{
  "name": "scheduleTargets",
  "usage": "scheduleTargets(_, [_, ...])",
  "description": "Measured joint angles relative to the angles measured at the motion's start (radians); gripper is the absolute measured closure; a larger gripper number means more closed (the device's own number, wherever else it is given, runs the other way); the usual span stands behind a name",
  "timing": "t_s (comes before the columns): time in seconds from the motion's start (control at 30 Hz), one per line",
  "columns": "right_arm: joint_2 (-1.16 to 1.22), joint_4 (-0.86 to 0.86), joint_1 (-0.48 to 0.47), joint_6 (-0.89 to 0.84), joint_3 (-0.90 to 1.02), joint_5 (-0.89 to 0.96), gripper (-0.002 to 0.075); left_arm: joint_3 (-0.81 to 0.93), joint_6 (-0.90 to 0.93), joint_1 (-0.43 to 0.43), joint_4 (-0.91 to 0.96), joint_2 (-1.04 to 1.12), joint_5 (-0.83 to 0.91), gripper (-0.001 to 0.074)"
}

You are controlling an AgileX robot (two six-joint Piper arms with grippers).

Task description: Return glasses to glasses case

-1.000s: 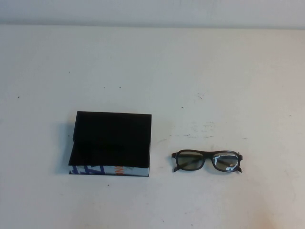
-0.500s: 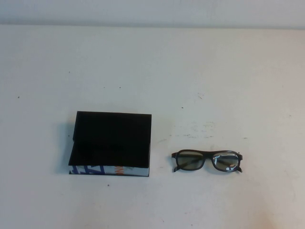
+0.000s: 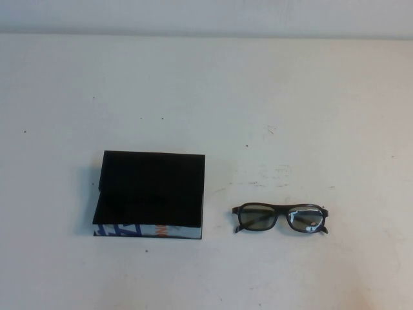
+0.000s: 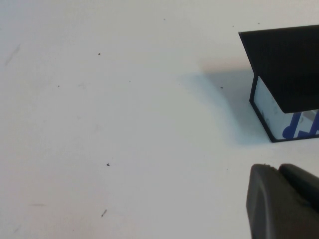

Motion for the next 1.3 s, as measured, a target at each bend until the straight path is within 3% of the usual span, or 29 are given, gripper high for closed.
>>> scheduleTargets(0.43, [0.0,0.046,0.0,0.0,0.0,0.0,0.0737,0.0,0.0,0.0,0.0,0.0,0.0,0.0738])
scheduleTargets(0.8, [0.0,0.575,0.0,0.0,0.0,-0.219,0.0737,0.0,0.0,0.0,0.0,0.0,0.0,0.0738])
scheduleTargets(0.93, [0.0,0.684,0.0,0.0,0.0,-0.251,0.0737,0.0,0.0,0.0,0.0,0.0,0.0,0.0738])
scheduleTargets(1.17, [0.057,0.755,0.0,0.0,-0.071,-0.096,0.0737,0.0,0.0,0.0,0.0,0.0,0.0,0.0738])
scheduleTargets(1.3, [0.245,0.654,0.0,0.0,-0.232,0.117,0.0737,0.0,0.0,0.0,0.0,0.0,0.0,0.0738])
